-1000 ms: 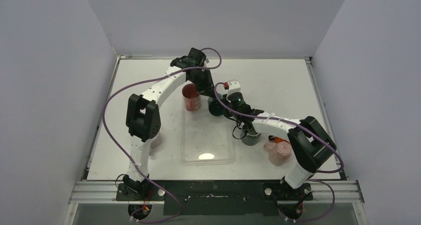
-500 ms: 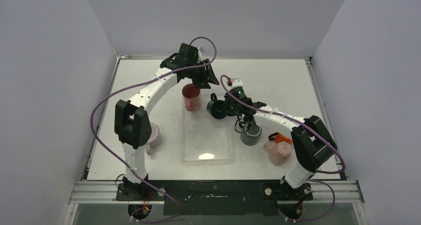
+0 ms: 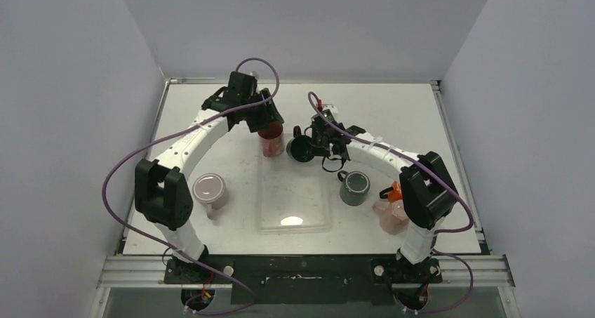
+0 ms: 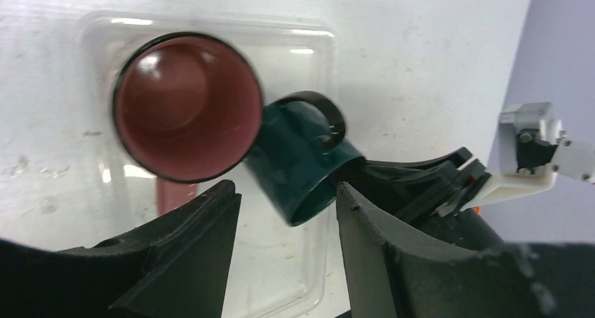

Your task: Turn the mug right side up

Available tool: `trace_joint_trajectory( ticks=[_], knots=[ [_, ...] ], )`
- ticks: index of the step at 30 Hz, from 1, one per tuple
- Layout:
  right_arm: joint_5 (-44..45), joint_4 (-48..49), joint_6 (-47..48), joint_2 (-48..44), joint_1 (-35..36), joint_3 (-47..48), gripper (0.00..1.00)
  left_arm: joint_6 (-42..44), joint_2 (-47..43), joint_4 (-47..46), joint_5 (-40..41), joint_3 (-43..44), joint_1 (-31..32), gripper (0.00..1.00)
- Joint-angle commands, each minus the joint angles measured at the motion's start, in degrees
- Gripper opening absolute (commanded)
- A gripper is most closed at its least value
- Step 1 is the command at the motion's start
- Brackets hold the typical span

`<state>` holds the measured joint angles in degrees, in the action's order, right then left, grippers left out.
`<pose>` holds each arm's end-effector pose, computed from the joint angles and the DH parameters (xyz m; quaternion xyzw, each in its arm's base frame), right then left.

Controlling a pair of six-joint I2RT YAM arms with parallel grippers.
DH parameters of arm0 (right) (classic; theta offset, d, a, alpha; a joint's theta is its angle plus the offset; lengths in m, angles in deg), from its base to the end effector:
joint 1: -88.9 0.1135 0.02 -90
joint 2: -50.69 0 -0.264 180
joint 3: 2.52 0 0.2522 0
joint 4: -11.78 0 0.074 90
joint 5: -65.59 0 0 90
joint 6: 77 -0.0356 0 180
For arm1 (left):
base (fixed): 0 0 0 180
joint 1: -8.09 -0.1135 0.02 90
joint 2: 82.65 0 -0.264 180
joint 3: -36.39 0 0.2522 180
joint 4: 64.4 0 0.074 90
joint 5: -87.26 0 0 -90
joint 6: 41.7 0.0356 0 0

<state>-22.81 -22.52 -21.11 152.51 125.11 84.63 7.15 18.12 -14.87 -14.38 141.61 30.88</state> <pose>0.3153 0.2296 0.2254 -0.0123 0.9364 0.1911 0.2940 0.3638 -0.1607 0.3153 -0.1084 0.9138 -0.2807 0.2728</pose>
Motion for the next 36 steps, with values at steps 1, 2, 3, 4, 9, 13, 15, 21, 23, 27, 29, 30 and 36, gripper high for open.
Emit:
trace_joint_trajectory(
  ticks=[1, 2, 3, 4, 9, 13, 15, 21, 23, 27, 29, 30, 36],
  knots=[
    [2.73, -3.2, -4.37, 0.03, 0.24, 3.55, 0.05, 0.07, -7.19, -5.67, 6.64, -5.65, -1.85, 0.51],
    [3.0, -3.7, -4.42, 0.5, 0.35, 4.33, 0.05, 0.17, -8.32, -6.33, 7.23, -6.85, -1.94, 0.51],
    [3.55, -4.34, -4.52, 0.95, 0.4, 4.99, 0.05, 0.33, -9.43, -7.08, 7.77, -7.85, -1.95, 0.52],
    [3.88, -5.17, -4.64, 1.61, 0.43, 5.95, 0.05, 0.44, -10.41, -7.74, 8.13, -8.61, -2.0, 0.52],
    [6.41, -9.59, -4.93, 5.75, 0.45, 11.19, 0.05, 1.84, -14.1, -8.63, 9.67, -11.36, -1.93, 0.52],
    [7.54, -12.12, -5.09, 9.49, 0.47, 15.42, 0.1, 3.03, -16.33, -7.78, 10.98, -13.72, -1.95, 0.52],
    [7.94, -12.5, -5.18, 10.66, 0.59, 17.26, 0.17, 3.55, -17.48, -7.28, 11.19, -14.96, -1.87, 0.52],
    [7.67, -11.96, -4.97, 10.71, 0.61, 19.67, 0.55, 4.6, -20.12, -5.62, 12.66, -17.84, -1.91, 0.53],
    [7.5, -11.78, -4.54, 10.08, 0.49, 20.17, 0.61, 4.88, -20.69, -5.24, 12.98, -18.38, -1.96, 0.54],
    [7.06, -12.15, -4.47, 7.41, -0.31, 19.94, 0.67, 5.76, -21.83, -5.13, 13.31, -19.32, -1.96, 0.55],
    [6.94, -11.76, -4.56, 4.91, -0.98, 18.21, 0.69, 6.83, -22.73, -5.47, 13.26, -19.87, -1.96, 0.56],
    [6.69, -11.44, -4.64, 3.18, -1.54, 16.76, 0.69, 7.61, -23.13, -5.53, 13.16, -20.11, -1.91, 0.56],
    [3.57, -9.06, -2.82, -7.45, -5.51, 6.42, 0.74, 10.27, -27.4, -0.81, 18.09, -24.14, -1.96, 0.63]
  ],
)
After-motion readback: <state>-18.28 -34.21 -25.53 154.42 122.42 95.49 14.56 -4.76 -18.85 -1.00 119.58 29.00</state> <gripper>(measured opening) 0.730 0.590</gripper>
